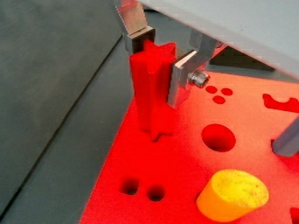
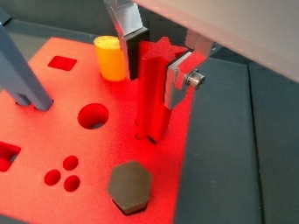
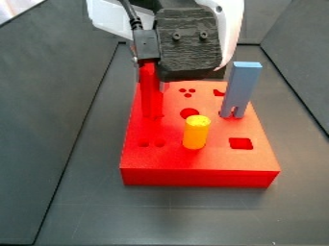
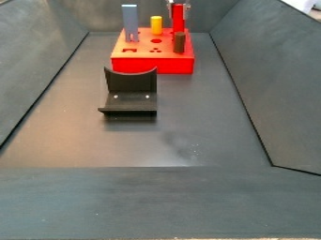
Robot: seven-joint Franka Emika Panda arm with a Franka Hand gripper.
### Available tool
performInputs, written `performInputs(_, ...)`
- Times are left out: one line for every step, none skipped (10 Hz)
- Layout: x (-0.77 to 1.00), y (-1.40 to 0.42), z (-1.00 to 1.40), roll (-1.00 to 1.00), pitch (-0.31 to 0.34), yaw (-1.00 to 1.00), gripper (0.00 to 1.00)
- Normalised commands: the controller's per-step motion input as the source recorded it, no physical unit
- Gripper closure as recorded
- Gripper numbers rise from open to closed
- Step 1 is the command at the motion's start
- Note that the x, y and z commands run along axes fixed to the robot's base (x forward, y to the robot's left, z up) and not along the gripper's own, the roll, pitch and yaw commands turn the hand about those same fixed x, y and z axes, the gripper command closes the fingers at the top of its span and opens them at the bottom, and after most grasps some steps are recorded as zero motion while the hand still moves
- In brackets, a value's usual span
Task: Pick up the star object. Move up. Place the star object on the fixture. Regrasp the star object. Move to above the board. Insert the star object.
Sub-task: Insert the star object.
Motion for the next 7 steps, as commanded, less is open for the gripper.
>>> performInputs(0.48,-0.02,-0.71,0.01,0.073,-0.31,1.0)
performInputs(0.54,0.0,-0.78,0.0,0.024,-0.5,1.0)
performInputs(0.33,0.0,-0.89,0.0,0.0,-0.57,1.0)
performInputs(0.0,0.0,-0.78,0.0,-0.01,-0.43,1.0)
performInputs(-0.18,0.03,0.0,-0.03,-0.139,-0.05,1.0)
performInputs(0.01,0.0,0.0,0.0,0.013,0.0,1.0)
performInputs(0.01,0.0,0.0,0.0,0.02,0.0,1.0)
